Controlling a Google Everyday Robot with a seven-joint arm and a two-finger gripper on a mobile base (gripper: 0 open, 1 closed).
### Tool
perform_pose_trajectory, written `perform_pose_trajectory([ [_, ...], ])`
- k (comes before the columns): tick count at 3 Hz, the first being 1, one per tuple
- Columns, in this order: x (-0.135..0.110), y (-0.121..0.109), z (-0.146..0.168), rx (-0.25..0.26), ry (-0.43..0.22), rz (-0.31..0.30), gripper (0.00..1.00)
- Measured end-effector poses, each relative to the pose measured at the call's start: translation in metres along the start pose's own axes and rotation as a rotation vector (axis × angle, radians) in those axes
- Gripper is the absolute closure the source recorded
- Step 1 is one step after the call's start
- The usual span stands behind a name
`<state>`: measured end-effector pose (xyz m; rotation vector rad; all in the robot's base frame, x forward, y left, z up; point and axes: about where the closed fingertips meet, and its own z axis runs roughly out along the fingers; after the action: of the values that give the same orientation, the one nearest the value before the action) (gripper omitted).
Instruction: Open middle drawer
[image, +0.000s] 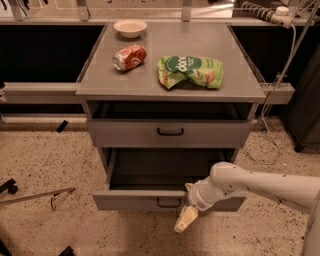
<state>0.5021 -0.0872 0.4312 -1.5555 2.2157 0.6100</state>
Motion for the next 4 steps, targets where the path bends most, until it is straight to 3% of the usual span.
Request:
perform_pose_trajectory([
  [1, 0.000, 0.000, 0.000, 0.000, 0.000, 0.000, 0.00],
  [2, 0.004, 0.018, 0.005, -0.061, -0.007, -0.020, 0.00],
  [3, 0.003, 0.018, 0.005, -0.061, -0.007, -0.019, 0.00],
  [4, 0.012, 0.045, -0.001, -0.101, -0.019, 0.003, 0.00],
])
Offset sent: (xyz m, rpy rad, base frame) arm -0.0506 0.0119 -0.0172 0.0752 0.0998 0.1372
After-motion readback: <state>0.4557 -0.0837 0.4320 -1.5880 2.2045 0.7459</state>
